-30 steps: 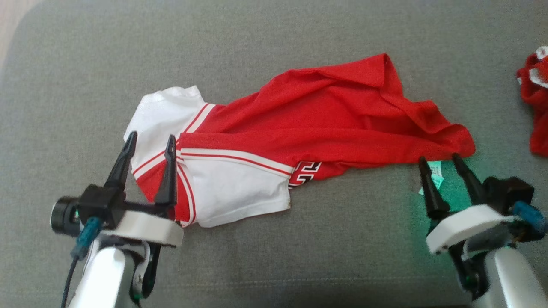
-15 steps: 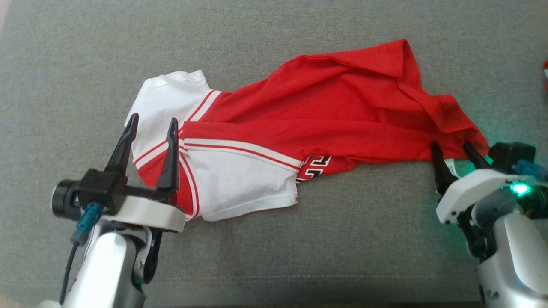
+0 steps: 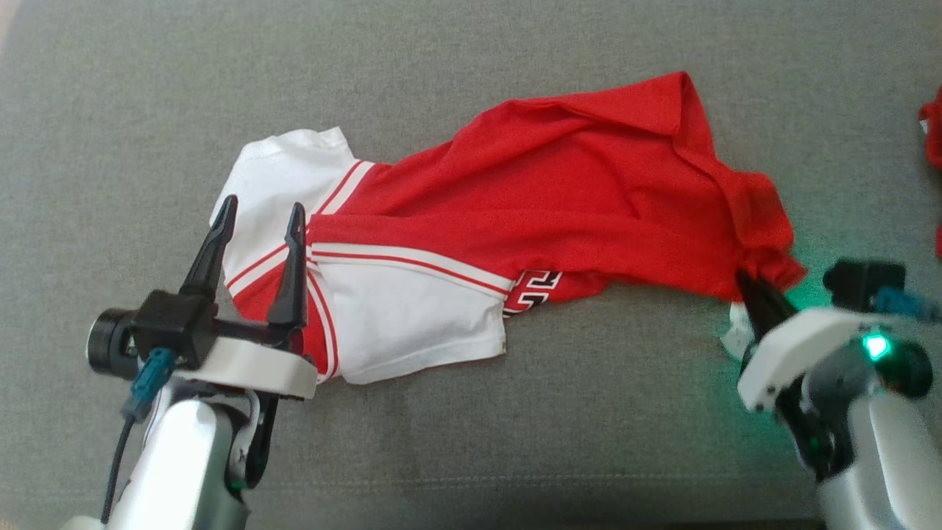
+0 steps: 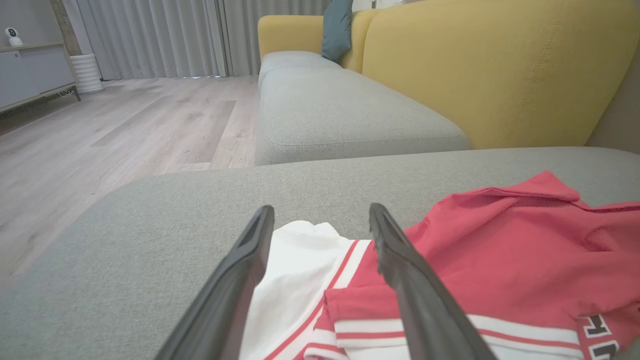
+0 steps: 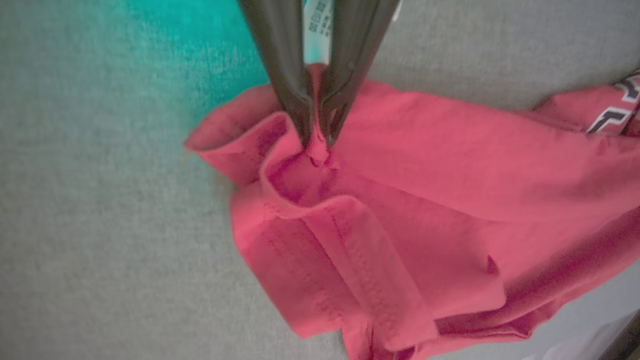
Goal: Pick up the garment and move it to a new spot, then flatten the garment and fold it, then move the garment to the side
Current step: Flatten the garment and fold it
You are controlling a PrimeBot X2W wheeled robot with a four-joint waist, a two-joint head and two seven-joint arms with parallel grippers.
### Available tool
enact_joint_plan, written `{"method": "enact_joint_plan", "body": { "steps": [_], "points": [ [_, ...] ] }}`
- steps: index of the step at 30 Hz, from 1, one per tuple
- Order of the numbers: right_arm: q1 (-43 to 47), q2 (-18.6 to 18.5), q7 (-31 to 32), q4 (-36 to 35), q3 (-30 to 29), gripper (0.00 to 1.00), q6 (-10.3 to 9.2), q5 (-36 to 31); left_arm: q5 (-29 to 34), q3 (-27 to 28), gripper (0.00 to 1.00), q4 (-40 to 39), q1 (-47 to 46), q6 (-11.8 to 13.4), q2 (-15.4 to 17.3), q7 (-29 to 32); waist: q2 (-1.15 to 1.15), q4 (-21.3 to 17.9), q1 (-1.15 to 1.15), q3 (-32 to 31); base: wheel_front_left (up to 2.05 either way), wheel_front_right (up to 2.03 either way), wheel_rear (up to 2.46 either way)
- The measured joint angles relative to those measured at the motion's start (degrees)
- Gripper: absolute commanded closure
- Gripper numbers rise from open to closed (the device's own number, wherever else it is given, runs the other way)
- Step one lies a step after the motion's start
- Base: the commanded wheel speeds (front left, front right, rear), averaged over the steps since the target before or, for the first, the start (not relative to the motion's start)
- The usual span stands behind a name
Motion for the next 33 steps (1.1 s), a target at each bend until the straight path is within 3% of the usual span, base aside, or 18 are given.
{"method": "enact_joint_plan", "body": {
  "steps": [10,16,17,18,33],
  "points": [
    [16.13,3.57,3.99,-10.54,-3.14,1.00,0.00,0.45,-0.46,0.03,0.00,0.46,1.44,0.09,0.01,-0.25,0.00,-0.71,0.00,-3.60,0.00,0.00,0.00],
    [20.37,4.11,4.76,-12.87,-3.01,1.00,0.00,1.35,-0.58,-0.03,0.00,0.47,2.52,0.18,0.22,-0.25,0.00,-1.00,0.00,-4.87,0.00,0.00,0.00],
    [20.57,4.11,4.31,-13.01,-2.89,0.60,0.00,1.74,-0.58,-0.04,0.00,0.46,2.71,0.27,0.24,-0.25,0.00,-1.02,0.00,-4.97,0.00,0.00,0.00],
    [20.57,4.11,4.31,-13.01,-2.89,0.00,0.00,1.74,-0.58,-0.04,0.00,0.46,2.71,0.27,0.24,-0.25,0.00,-1.02,0.00,-4.97,0.00,0.00,0.00],
    [15.18,3.38,-16.94,-21.65,0.51,0.00,0.00,-4.02,-1.42,-0.07,0.00,0.08,4.88,1.96,0.83,0.66,0.00,-1.09,0.00,-7.03,0.00,0.00,0.00]
  ]
}}
